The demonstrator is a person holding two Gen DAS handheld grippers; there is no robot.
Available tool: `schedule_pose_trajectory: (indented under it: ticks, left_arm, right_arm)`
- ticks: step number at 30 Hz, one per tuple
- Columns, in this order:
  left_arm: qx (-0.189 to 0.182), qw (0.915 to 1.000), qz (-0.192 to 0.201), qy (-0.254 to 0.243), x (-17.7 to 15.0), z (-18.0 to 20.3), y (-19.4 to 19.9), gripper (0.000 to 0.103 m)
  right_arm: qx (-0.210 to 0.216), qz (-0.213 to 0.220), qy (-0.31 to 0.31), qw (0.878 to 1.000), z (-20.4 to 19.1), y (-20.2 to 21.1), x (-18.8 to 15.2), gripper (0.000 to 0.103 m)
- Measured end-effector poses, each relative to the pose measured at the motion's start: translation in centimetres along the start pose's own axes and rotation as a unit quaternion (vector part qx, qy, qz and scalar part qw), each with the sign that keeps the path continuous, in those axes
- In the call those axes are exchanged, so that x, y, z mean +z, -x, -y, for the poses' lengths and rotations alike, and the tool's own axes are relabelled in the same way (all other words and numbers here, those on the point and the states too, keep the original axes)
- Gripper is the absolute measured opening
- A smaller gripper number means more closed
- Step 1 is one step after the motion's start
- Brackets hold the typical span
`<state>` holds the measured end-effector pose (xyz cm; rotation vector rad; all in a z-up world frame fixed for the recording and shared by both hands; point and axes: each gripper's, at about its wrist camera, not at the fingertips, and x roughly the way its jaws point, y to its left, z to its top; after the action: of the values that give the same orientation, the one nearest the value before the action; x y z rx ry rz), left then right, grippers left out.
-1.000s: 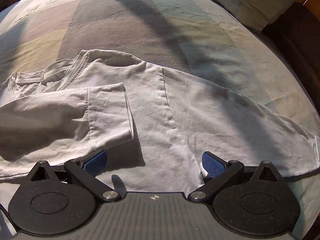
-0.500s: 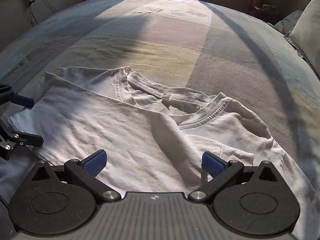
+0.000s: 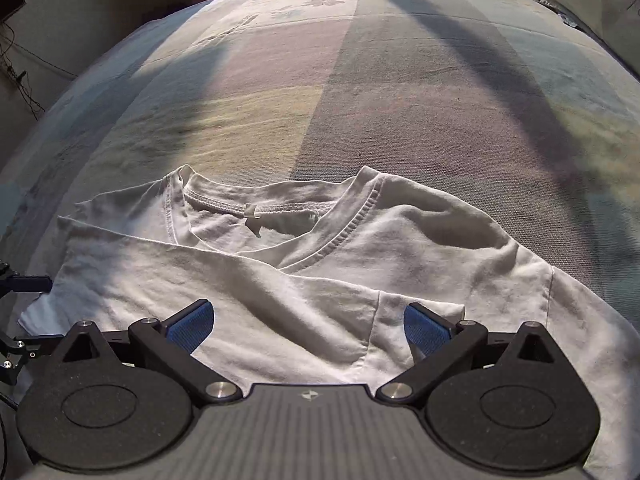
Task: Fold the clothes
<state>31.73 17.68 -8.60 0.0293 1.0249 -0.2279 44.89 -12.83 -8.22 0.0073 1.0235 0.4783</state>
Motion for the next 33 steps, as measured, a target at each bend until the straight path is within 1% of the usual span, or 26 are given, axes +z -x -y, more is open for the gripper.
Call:
schedule_pose_trajectory:
  ticks: [1, 3, 5, 7, 9, 10, 12, 13, 15, 17, 19, 21, 23, 25, 27, 30, 33]
  left_arm:
    - [0.001, 1.0000, -0.002, -0.001, 0.0, 0.0, 0.1, 0.102]
    - [0.002, 1.0000, -0.004, 0.003, 0.2, 0.0, 0.3, 0.102]
    - [0.003, 1.0000, 0.003, 0.004, 0.4, 0.1, 0.6, 0.102]
    - [0.007, 0.9998, 0.016, -0.006, 0.4, 0.4, 0.9, 0.102]
    - [0.013, 0.9993, 0.023, -0.026, 0.4, 1.0, 0.9, 0.102]
    - [0.015, 0.9990, 0.017, -0.039, 0.3, 1.3, 0.6, 0.102]
    - [0.021, 0.9980, -0.003, -0.059, -0.1, 1.7, -0.3, 0.102]
    - [0.021, 0.9981, -0.007, -0.057, -0.3, 1.7, -0.5, 0.102]
    - [0.018, 0.9991, 0.001, -0.037, 0.0, 1.1, 0.2, 0.102]
    - [0.012, 0.9993, 0.027, -0.024, 0.7, 0.5, 1.1, 0.102]
    - [0.007, 0.9985, 0.046, -0.028, 1.9, 0.0, 1.3, 0.102]
    - [0.014, 0.9981, 0.049, -0.034, 3.0, -0.5, 0.2, 0.102]
    - [0.027, 0.9983, 0.046, -0.023, 3.5, -1.6, -1.6, 0.102]
    - [0.052, 0.9977, 0.040, -0.019, 3.6, -2.7, -3.2, 0.103]
    - [0.071, 0.9964, 0.043, -0.015, 4.0, -3.0, -2.6, 0.102]
    - [0.044, 0.9972, 0.061, 0.006, 3.6, -3.0, -0.1, 0.102]
    - [-0.002, 0.9980, 0.061, -0.019, 1.9, -1.0, 2.0, 0.102]
  right_arm:
    - [-0.014, 0.006, 0.001, 1.000, 0.3, 0.0, 0.1, 0.103]
    - [-0.050, 0.015, -0.025, 0.998, 1.0, 0.5, 0.6, 0.103]
    - [-0.049, 0.030, -0.050, 0.997, 1.3, 1.5, 0.7, 0.103]
    - [-0.043, 0.043, -0.034, 0.998, 0.3, 2.8, 0.5, 0.103]
    - [-0.038, 0.044, 0.014, 0.998, -1.7, 3.5, -0.2, 0.103]
    - [-0.036, 0.043, 0.036, 0.998, -2.6, 3.6, -0.7, 0.103]
    - [-0.031, 0.016, 0.080, 0.996, -4.1, 3.0, -2.2, 0.103]
    - [-0.037, 0.001, 0.093, 0.995, -4.3, 2.5, -3.1, 0.103]
    - [-0.054, -0.027, 0.114, 0.992, -4.5, 1.4, -5.0, 0.103]
    - [-0.053, -0.012, 0.120, 0.991, -4.4, 1.7, -5.8, 0.103]
    - [-0.052, -0.011, 0.111, 0.992, -4.2, 1.7, -5.9, 0.103]
    - [-0.058, -0.010, 0.109, 0.992, -4.3, 1.5, -5.8, 0.103]
    - [-0.065, -0.011, 0.109, 0.992, -4.5, 1.4, -5.6, 0.103]
    - [-0.070, -0.014, 0.103, 0.992, -4.6, 1.3, -5.5, 0.103]
    - [-0.078, -0.021, 0.096, 0.992, -4.8, 1.5, -5.2, 0.103]
    - [-0.066, -0.012, 0.082, 0.994, -5.1, 2.8, -5.2, 0.103]
    - [-0.060, -0.006, 0.079, 0.995, -5.8, 3.8, -5.8, 0.103]
